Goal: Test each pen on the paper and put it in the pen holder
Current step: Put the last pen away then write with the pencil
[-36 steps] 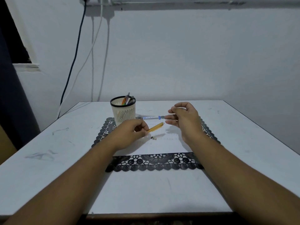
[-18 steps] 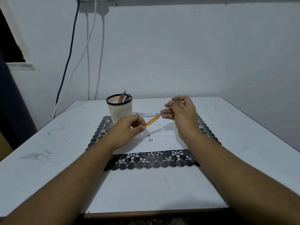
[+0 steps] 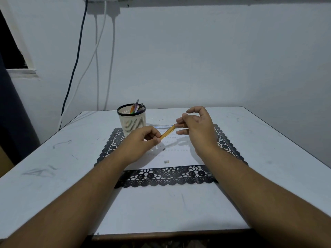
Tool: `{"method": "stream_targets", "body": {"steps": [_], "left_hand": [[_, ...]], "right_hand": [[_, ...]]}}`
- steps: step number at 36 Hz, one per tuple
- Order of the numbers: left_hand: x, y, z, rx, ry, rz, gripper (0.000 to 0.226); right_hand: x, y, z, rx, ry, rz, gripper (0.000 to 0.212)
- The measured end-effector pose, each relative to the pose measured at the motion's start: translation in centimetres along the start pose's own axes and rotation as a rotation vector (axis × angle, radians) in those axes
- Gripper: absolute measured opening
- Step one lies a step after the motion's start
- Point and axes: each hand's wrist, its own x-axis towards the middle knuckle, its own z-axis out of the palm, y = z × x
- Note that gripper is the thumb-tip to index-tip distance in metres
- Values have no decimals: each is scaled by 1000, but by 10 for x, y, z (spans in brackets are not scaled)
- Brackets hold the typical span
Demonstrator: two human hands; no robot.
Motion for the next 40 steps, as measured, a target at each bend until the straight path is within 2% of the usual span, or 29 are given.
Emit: {"method": "stream_targets", "body": {"steps": [6, 13, 15, 18, 20, 22, 25, 29, 36, 40], "left_hand": [[1, -1, 0, -35, 17, -16, 10], [3, -5, -1, -88, 36, -54, 7], [4, -7, -1, -98, 44, -69, 6], [5, -11, -5, -99, 59, -91, 6], [6, -14, -7, -87, 61, -101, 5], [6, -16, -8, -77, 60, -105, 5], [6, -17, -8, -60, 63, -108, 6], [5, -18, -8, -60, 60, -113, 6], [5, -18, -7, -57, 46, -113, 6], [5, -17, -9, -41, 53, -109, 7]], "right_hand": [[-3, 3, 0, -132, -56, -1, 6], [3, -11, -14, -360, -234, 58, 13], [6, -22, -24, -454, -390, 64, 17], [6, -31, -34, -609, -804, 194, 15], [-1, -34, -30, -692, -1046, 324, 25], [-11, -34, -21, -835, -1158, 350, 32], [-23, -30, -9, -1054, -1150, 285, 33], [-27, -26, -6, -1122, -1105, 243, 22], [-22, -23, -12, -1016, -1102, 276, 8], [-9, -19, -18, -794, -1020, 294, 2]]}}
